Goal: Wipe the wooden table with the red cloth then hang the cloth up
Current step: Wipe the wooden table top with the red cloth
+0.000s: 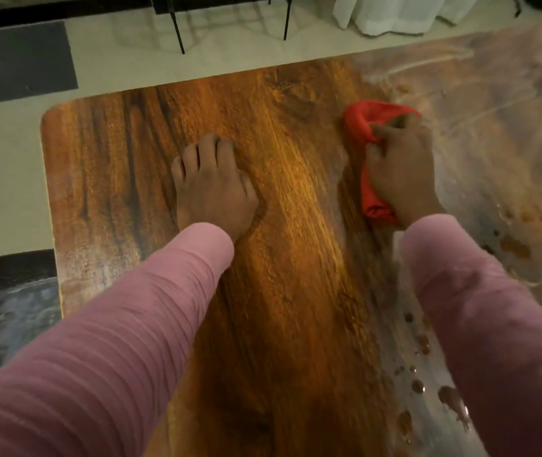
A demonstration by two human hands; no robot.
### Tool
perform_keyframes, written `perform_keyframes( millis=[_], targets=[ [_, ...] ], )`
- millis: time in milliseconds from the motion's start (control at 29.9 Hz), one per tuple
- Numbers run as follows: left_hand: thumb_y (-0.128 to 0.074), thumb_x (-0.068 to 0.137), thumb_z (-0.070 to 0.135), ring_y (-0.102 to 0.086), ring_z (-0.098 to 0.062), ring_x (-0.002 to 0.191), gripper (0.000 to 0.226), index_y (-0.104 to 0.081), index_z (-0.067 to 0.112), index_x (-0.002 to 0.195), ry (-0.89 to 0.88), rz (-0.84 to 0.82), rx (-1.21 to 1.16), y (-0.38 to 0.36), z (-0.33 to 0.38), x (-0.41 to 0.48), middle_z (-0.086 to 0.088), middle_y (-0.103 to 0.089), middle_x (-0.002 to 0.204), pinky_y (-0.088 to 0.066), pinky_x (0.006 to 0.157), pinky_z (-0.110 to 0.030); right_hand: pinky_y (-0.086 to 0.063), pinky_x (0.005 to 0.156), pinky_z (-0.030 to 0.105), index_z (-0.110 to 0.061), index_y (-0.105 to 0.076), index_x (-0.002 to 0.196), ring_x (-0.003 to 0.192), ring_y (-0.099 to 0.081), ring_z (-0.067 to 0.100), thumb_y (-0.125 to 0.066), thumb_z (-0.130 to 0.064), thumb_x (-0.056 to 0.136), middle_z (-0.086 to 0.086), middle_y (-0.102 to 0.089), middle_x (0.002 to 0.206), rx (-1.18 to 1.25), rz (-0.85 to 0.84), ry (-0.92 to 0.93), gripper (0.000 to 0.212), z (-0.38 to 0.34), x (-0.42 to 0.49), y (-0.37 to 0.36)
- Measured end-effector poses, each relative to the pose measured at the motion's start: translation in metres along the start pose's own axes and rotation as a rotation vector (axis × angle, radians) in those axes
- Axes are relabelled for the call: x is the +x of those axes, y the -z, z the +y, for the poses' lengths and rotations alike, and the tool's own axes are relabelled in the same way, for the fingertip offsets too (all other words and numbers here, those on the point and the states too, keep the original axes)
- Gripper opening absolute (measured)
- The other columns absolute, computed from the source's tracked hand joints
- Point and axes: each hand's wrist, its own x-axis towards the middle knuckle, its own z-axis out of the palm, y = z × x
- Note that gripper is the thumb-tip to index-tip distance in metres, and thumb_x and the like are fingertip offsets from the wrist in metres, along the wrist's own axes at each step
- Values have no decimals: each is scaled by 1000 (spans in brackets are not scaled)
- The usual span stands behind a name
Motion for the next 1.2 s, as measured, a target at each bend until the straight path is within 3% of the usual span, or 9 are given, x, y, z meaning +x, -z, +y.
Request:
perform_keyframes(
  millis=[134,368,535,635,702,802,902,1103,1203],
  targets=[
    [-38,87,26,-42,-35,118,42,-51,9,123,1,1,13,0,1,0,-14,-47,132,-30,101,-50,-36,98,36,-21,-60,130,120,-39,34,-48,-17,90,13,-47,125,5,13,-85,42,-9,-6,0],
    [-38,86,27,-42,-36,120,43,-52,10,123,15,-4,38,0,2,0,-13,-47,133,-31,103,-51,-43,85,38,-20,-64,123,104,-46,29,-53,-20,84,6,-53,112,48,-64,273,40,-51,-86,-12],
    [-41,86,22,-45,-35,113,38,-53,10,120,-97,24,78,4,2,-5,-13,-50,128,-33,98,-49,-37,97,34,-18,-61,128,116,-42,31,-49,-15,89,11,-50,120,22,62,-48,41,-9,-59,1],
    [-46,81,20,-47,-34,112,38,-56,12,117,-67,36,58,10,15,-24,-10,-52,128,-33,95,-47,-37,100,36,-18,-61,128,118,-41,33,-47,-15,89,13,-49,122,12,71,-120,41,-16,-56,3],
    [-44,76,24,-48,-33,111,43,-58,16,116,-18,25,-12,13,33,-49,-8,-53,127,-34,93,-46,-39,98,38,-21,-61,127,117,-41,31,-48,-17,88,10,-48,122,23,31,-79,41,-27,-70,3],
    [-37,73,27,-48,-31,113,50,-57,17,118,50,2,-124,13,57,-86,-5,-54,128,-35,92,-46,-42,88,40,-21,-63,123,105,-44,29,-49,-18,84,8,-51,114,34,-52,149,41,-44,-113,-1],
    [-44,76,23,-48,-31,116,48,-55,16,121,73,-4,-160,8,65,-105,-6,-54,130,-34,95,-46,-42,85,39,-19,-65,122,99,-46,31,-51,-18,82,10,-55,112,36,-82,266,42,-36,-134,5],
    [-39,78,24,-43,-32,121,51,-53,15,127,4,-47,-108,2,66,-108,-8,-49,135,-31,102,-49,-34,95,33,-17,-60,129,119,-39,34,-49,-16,90,13,-47,126,-48,6,-77,40,37,-89,28],
    [-38,79,23,-42,-34,122,51,-53,14,127,11,-47,-93,1,67,-108,-9,-49,136,-31,102,-48,-35,94,33,-18,-60,128,117,-40,33,-48,-16,89,12,-47,125,-58,12,-113,41,31,-93,28]
  ],
)
